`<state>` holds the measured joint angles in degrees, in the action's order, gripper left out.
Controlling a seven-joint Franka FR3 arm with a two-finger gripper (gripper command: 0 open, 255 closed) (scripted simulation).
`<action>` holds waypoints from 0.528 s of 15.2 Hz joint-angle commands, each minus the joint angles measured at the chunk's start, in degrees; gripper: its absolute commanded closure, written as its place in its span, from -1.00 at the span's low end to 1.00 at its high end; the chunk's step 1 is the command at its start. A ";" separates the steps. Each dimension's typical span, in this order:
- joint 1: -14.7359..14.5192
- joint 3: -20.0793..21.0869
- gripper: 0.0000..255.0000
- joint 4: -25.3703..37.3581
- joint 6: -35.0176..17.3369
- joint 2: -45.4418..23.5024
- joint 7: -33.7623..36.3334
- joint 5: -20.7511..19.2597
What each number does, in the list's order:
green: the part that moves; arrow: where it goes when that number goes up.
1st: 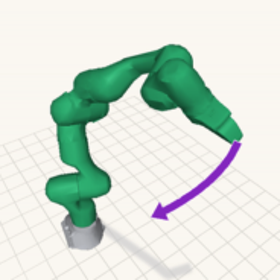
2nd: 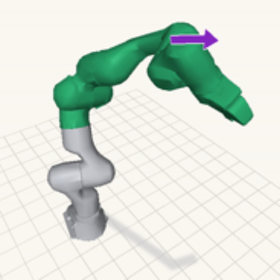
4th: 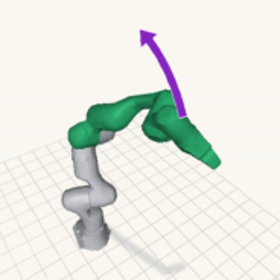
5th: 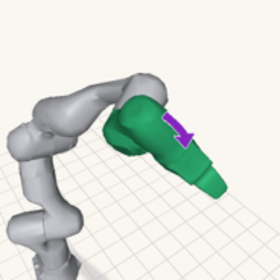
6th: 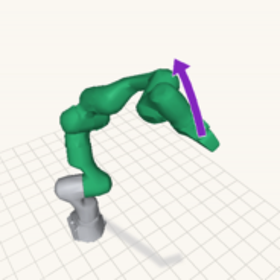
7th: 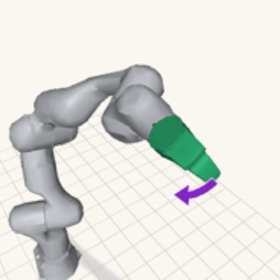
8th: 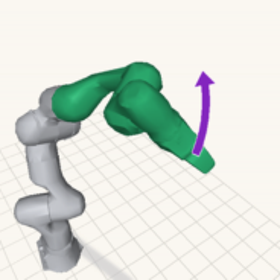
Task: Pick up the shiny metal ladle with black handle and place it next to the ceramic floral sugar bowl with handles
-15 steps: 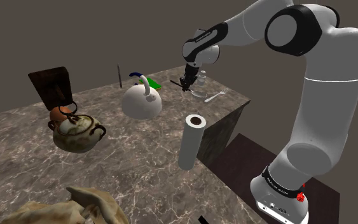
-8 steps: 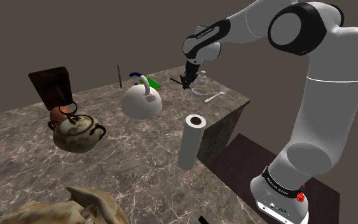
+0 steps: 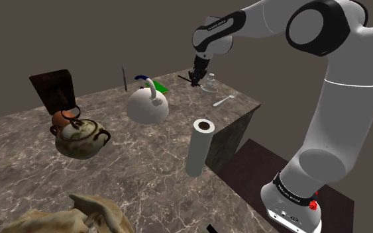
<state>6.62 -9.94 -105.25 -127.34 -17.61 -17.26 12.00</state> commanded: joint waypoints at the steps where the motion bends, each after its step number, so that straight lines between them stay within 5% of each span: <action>1: -0.07 -0.09 1.00 0.83 1.39 0.57 0.36 -0.31; 8: -0.16 -0.37 1.00 3.64 6.06 2.52 1.34 -1.20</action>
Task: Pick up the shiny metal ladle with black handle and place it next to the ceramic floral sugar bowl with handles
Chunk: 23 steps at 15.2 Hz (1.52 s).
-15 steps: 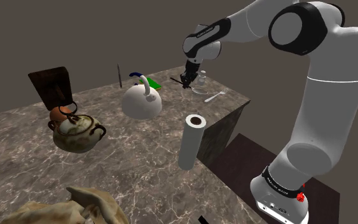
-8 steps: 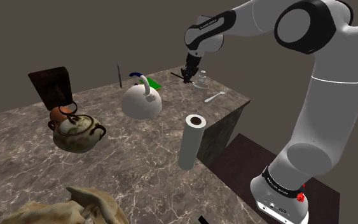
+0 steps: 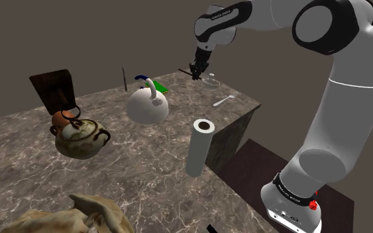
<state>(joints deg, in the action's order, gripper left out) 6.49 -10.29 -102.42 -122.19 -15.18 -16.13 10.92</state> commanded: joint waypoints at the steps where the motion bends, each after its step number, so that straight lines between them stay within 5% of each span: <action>1: -0.03 -0.05 1.00 1.26 1.58 0.34 0.34 -0.24; 23: -0.68 -0.08 1.00 12.12 15.74 3.99 3.71 -2.05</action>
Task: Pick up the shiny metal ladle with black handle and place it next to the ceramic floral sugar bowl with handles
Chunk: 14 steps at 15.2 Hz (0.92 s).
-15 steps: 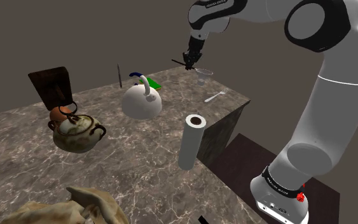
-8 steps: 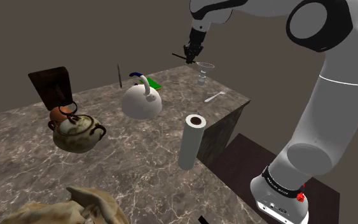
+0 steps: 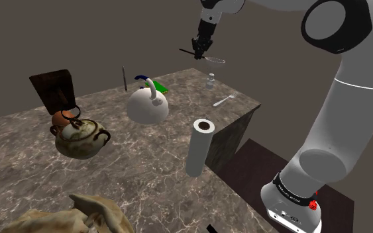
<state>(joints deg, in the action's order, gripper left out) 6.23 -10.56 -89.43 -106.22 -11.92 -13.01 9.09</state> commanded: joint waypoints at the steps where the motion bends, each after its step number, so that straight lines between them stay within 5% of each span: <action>1: -1.25 0.61 1.00 -2.66 -0.85 2.06 1.80 -0.62; 14: -10.39 8.14 1.00 -18.07 -6.01 14.13 18.79 -4.22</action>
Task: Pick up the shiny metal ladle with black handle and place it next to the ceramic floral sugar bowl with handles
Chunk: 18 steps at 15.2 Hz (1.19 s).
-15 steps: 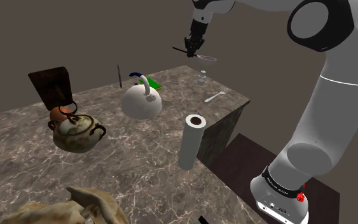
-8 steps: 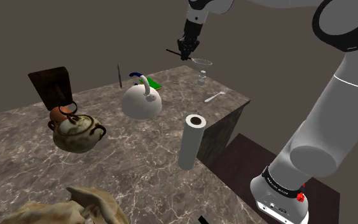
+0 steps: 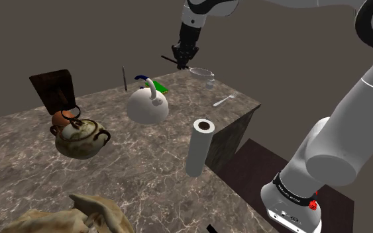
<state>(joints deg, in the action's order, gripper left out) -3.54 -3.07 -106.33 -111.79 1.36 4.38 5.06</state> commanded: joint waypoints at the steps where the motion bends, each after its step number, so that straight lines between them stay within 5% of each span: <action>1: -1.26 1.34 1.00 -1.84 -0.67 1.40 2.76 -0.35; 18: -10.78 12.95 1.00 -4.96 -3.79 2.62 24.53 -2.56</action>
<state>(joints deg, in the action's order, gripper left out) -14.09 9.61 -111.16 -115.15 4.26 28.33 2.61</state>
